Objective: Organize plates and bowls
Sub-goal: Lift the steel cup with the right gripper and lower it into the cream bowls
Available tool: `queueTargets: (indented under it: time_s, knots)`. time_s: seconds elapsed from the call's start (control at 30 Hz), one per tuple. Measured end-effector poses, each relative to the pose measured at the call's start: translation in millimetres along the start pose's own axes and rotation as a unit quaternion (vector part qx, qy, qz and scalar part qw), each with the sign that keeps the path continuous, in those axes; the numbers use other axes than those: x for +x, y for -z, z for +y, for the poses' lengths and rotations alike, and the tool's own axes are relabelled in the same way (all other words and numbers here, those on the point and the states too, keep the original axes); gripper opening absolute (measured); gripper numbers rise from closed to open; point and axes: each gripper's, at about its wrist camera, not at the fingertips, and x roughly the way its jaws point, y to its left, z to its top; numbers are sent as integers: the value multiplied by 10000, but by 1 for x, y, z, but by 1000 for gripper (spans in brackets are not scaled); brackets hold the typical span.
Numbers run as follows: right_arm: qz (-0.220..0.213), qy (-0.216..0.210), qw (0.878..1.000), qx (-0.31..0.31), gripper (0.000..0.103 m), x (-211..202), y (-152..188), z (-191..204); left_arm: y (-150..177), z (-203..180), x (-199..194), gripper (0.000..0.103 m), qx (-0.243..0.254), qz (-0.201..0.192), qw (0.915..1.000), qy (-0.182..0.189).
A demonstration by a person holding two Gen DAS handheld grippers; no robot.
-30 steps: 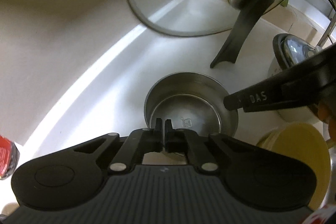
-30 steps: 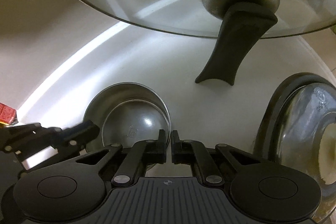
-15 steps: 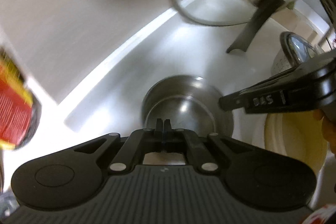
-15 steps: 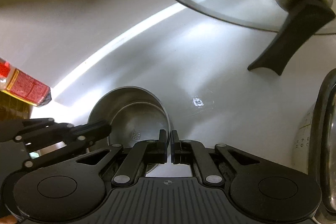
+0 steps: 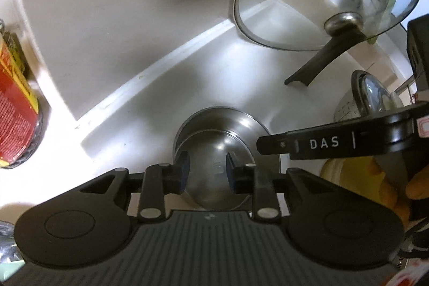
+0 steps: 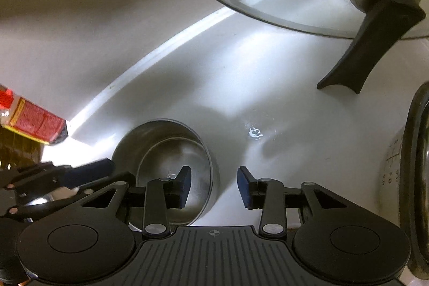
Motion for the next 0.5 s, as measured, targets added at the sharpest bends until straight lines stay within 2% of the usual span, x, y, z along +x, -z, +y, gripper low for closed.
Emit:
queueTargets:
  time_s: [0.07,0.2,0.3,0.33,0.37,0.5]
  knots:
    - [25,6,10000,23,39,1,-2,-3,-1,-1,5,25,76,91,9998,-140]
    - [136,-60,9999,18,38,6,-3,-6,-2,6,13,20,-142,260,9995,-112]
    - [151,-56,9999,-12,38,8,-3,-7,0,5,2,21,-72,167,9998,-111]
    - [147,-67,9999,-7,38,9,-5,-8,0,3,-3,24,5,90,9999,-125]
    - [137,-83,9999,-3,38,9,-5,-8,2,2,-9,28,94,18,9998,-182]
    - [97,-95,9999,-31,38,8,-4,-7,6,6,-12,29,198,-16,9989,-431]
